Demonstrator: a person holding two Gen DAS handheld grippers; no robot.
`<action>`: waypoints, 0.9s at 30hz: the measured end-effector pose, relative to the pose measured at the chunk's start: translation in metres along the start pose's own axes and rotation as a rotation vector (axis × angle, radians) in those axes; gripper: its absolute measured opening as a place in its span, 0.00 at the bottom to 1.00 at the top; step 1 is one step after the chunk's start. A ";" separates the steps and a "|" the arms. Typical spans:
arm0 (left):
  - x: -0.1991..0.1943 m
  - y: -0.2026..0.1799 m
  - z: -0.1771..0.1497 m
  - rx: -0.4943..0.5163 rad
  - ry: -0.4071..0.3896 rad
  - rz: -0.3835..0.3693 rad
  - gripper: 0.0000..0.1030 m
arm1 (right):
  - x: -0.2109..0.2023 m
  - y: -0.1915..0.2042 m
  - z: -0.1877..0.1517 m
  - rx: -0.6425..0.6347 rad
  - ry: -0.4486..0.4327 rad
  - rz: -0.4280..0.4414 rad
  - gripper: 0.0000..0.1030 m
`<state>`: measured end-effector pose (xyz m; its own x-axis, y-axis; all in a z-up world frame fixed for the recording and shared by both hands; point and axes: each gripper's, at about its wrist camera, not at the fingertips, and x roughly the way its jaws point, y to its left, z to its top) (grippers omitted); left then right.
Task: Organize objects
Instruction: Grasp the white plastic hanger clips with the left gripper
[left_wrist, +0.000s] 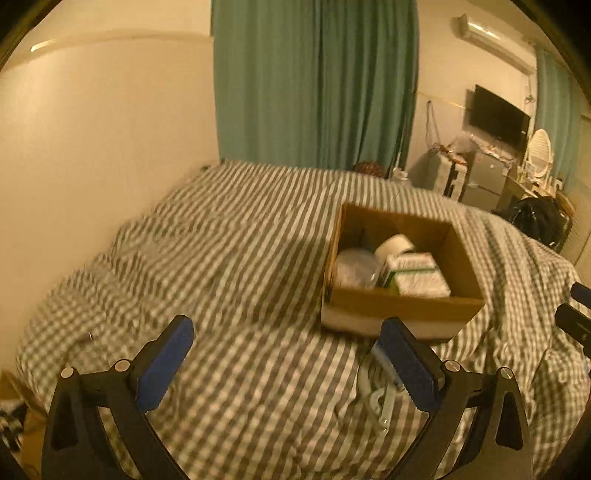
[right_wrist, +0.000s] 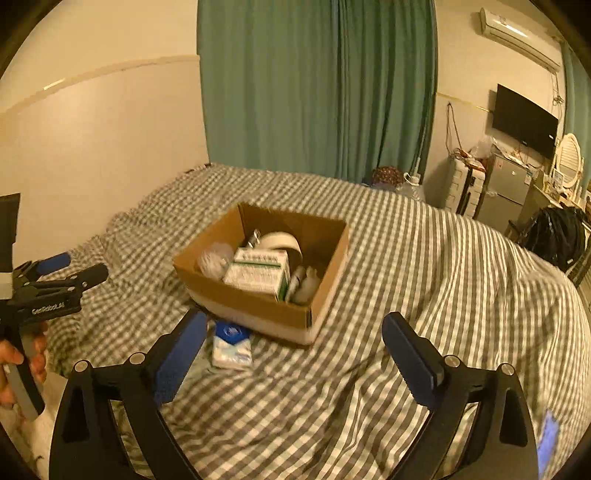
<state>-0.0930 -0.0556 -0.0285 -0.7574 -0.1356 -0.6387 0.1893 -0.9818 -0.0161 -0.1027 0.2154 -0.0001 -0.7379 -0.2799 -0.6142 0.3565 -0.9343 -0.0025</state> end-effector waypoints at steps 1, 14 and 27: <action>0.006 -0.002 -0.010 -0.008 0.010 0.003 1.00 | 0.008 -0.001 -0.009 0.000 0.007 -0.009 0.93; 0.066 -0.021 -0.074 -0.007 0.168 0.006 1.00 | 0.088 -0.017 -0.063 0.035 0.114 -0.021 0.93; 0.097 -0.084 -0.087 0.136 0.200 -0.076 1.00 | 0.117 -0.011 -0.081 0.002 0.172 -0.036 0.93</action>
<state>-0.1283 0.0248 -0.1558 -0.6254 -0.0446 -0.7791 0.0405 -0.9989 0.0246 -0.1467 0.2110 -0.1363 -0.6410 -0.2048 -0.7397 0.3305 -0.9435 -0.0252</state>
